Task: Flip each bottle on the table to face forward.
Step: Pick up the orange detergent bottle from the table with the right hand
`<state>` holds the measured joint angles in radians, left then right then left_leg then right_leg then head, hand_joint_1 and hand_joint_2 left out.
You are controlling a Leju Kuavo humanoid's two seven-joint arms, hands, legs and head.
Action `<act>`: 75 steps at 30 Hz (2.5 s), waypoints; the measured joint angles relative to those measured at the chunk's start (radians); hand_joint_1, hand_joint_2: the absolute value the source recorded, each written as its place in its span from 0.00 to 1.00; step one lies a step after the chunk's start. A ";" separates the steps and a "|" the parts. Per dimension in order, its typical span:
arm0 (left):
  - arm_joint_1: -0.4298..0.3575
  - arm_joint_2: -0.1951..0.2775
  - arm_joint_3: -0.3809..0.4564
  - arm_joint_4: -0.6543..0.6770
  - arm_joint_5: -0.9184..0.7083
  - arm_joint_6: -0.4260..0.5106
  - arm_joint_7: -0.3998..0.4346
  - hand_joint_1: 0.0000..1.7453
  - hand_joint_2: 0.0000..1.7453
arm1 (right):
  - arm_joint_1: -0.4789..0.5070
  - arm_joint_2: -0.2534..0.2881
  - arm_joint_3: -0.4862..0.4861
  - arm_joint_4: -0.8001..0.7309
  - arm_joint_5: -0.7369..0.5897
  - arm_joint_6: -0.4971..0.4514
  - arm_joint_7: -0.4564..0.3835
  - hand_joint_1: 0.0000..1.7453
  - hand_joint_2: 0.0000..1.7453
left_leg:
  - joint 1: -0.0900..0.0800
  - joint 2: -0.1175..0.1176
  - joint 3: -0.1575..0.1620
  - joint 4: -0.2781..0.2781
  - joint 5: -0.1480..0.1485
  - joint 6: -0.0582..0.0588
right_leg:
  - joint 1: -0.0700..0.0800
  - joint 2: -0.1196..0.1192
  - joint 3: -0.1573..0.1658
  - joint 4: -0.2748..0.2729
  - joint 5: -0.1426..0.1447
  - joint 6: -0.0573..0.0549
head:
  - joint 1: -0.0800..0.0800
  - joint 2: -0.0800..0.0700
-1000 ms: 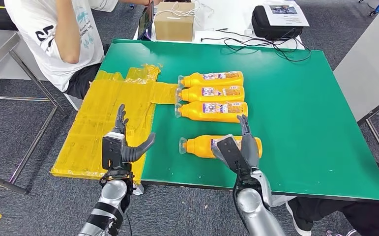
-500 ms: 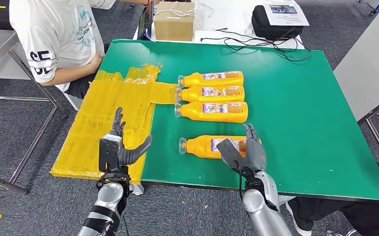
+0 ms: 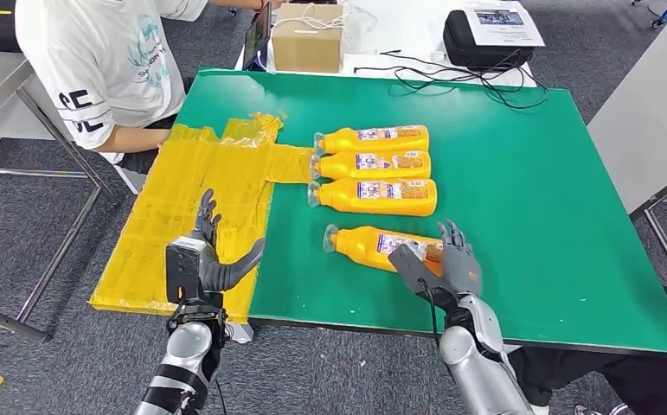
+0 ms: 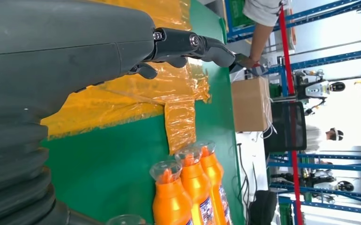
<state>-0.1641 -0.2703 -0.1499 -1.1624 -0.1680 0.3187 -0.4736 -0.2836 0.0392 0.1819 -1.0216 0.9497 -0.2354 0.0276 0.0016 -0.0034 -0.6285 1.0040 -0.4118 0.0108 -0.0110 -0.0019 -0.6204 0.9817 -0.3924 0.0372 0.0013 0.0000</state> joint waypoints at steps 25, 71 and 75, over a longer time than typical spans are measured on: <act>-0.038 0.002 0.005 0.042 0.060 -0.067 0.000 0.00 1.00 | -0.258 -0.051 0.017 0.308 -0.229 0.318 -0.060 1.00 1.00 | 0.000 0.004 0.014 0.000 -0.002 0.001 | 0.000 0.001 0.011 -0.001 0.000 0.000 | 0.000 0.000; -0.121 0.026 -0.041 0.151 0.072 -0.096 0.034 0.00 1.00 | -0.072 0.064 0.127 0.034 -0.490 0.089 -0.176 1.00 1.00 | 0.000 0.002 0.007 0.000 -0.001 0.000 | 0.001 0.000 0.006 0.000 0.000 0.000 | 0.000 0.000; -0.121 0.033 -0.035 0.150 0.070 -0.104 0.039 0.00 1.00 | -0.069 0.099 0.126 0.012 -0.500 0.062 -0.210 1.00 1.00 | 0.000 0.002 0.006 0.000 -0.001 0.001 | 0.000 0.000 0.005 0.000 0.000 0.000 | 0.000 0.000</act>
<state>-0.2854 -0.2371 -0.1845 -1.0128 -0.0976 0.2143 -0.4345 -0.3525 0.1380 0.3082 -1.0095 0.4499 -0.1737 -0.1823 0.0014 -0.0017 -0.6227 1.0038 -0.4132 0.0115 -0.0111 -0.0016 -0.6149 0.9817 -0.3927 0.0372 0.0013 0.0000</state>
